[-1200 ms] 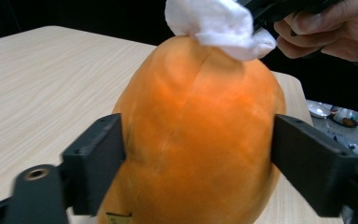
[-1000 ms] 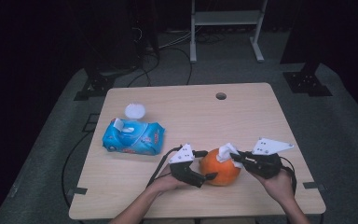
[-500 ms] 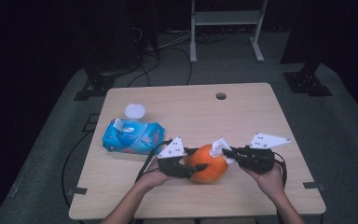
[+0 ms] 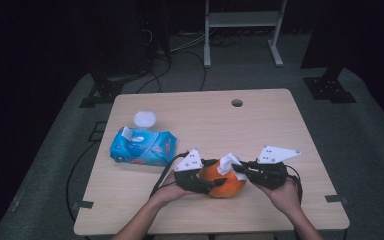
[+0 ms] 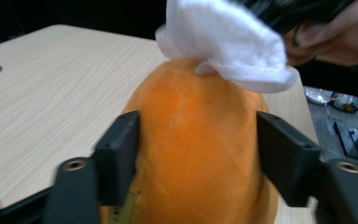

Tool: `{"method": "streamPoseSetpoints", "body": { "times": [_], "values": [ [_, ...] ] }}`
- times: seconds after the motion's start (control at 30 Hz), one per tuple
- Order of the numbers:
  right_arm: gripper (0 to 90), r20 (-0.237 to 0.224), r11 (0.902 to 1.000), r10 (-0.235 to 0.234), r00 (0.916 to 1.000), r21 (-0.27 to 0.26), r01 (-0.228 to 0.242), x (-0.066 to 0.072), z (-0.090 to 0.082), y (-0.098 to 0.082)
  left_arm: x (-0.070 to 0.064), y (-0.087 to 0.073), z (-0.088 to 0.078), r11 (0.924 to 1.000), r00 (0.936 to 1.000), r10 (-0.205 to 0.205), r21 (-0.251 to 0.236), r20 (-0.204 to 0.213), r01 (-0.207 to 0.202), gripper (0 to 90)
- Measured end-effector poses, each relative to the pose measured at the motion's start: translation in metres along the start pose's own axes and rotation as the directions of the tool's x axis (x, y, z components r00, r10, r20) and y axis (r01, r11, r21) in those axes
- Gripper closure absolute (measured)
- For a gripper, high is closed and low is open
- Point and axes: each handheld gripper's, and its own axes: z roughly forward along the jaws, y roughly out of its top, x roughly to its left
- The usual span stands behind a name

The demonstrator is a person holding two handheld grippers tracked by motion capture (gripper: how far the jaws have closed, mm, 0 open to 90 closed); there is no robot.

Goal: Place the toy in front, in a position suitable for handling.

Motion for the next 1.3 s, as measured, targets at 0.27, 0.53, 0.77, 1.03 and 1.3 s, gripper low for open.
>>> {"method": "streamPoseSetpoints", "body": {
  "times": [0.27,0.53,0.77,1.03,1.3],
  "values": [
    [83.5,0.025,0.9991,0.016,0.9996,0.039,-0.017,-0.014,-0.014,-0.018,0.009,-0.007,0.001,0.9986,0.9986,-0.053,-0.006,0.0,0.053,15.1],
    [83.4,0.049,0.9971,0.041,0.9979,0.063,-0.044,-0.025,-0.022,-0.032,0.014,-0.02,0.01,0.9944,0.994,-0.103,0.026,0.037,0.102,11.4],
    [83.6,0.068,0.9955,0.076,0.9948,0.051,-0.08,-0.028,-0.026,-0.039,0.006,-0.019,0.018,0.9886,0.9886,-0.148,0.03,0.024,0.148,29.2],
    [83.6,0.054,0.9954,0.096,0.9939,0.003,-0.096,-0.027,-0.019,-0.03,0.01,0.009,-0.013,0.9948,0.9948,-0.101,-0.009,-0.008,0.101,37.8],
    [83.6,0.046,0.9984,0.055,0.9974,0.012,-0.055,-0.02,0.0,-0.019,0.018,-0.01,-0.009,0.9922,0.9936,-0.108,0.059,-0.034,0.11,38.5]
  ]
}}
